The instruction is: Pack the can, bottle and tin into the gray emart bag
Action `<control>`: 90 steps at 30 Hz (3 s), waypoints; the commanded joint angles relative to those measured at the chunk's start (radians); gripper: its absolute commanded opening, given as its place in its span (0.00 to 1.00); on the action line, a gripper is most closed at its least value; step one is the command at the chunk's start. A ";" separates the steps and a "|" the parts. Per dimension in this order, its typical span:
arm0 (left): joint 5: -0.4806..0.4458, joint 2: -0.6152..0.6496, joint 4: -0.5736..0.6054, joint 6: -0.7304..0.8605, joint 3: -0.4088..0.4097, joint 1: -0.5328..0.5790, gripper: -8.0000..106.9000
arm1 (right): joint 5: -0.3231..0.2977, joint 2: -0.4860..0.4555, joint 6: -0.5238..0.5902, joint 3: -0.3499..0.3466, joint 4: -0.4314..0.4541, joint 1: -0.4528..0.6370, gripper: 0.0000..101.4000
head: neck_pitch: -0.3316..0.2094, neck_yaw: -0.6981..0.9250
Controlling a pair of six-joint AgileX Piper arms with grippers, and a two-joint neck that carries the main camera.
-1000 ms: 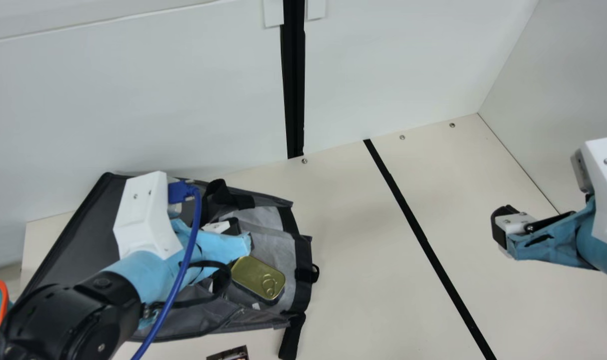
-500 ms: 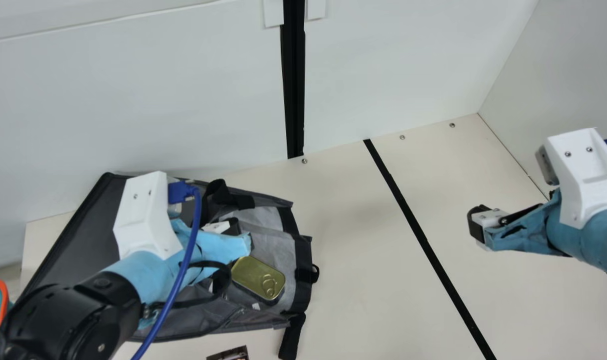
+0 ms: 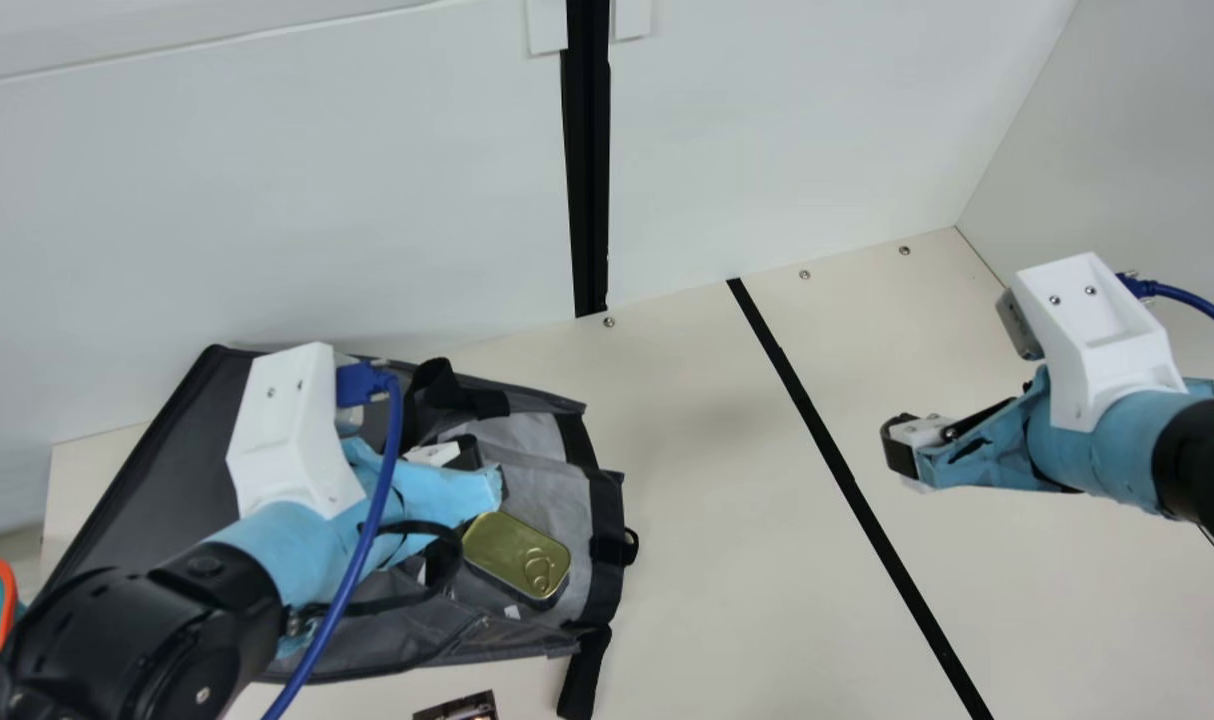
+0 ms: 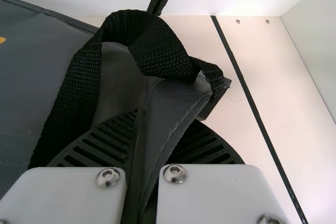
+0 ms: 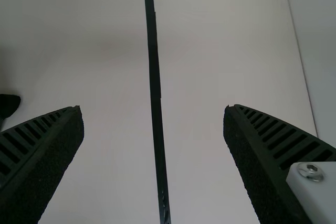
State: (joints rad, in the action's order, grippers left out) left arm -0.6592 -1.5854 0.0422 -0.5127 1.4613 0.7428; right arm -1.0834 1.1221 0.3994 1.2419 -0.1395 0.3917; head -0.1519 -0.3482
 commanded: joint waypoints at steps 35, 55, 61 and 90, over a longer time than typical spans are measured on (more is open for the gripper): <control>0.000 0.000 0.000 0.000 0.000 0.000 0.16 | -0.011 0.172 0.140 -0.083 -0.283 -0.017 0.90 | -0.023 -0.001; 0.000 0.000 0.000 0.000 0.000 0.000 0.16 | 0.038 0.268 0.222 -0.130 -0.381 -0.068 0.90 | -0.023 -0.001; 0.000 0.000 0.000 0.000 0.000 0.000 0.16 | 0.056 0.300 0.247 -0.139 -0.411 -0.091 0.90 | -0.023 -0.001; 0.000 0.000 0.000 0.000 0.000 0.000 0.16 | 0.088 0.458 0.432 -0.150 -0.601 -0.207 0.90 | -0.023 -0.001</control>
State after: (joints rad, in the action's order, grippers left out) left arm -0.6592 -1.5854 0.0422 -0.5127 1.4613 0.7428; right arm -0.9923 1.5763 0.8276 1.0897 -0.7376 0.1872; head -0.1519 -0.3482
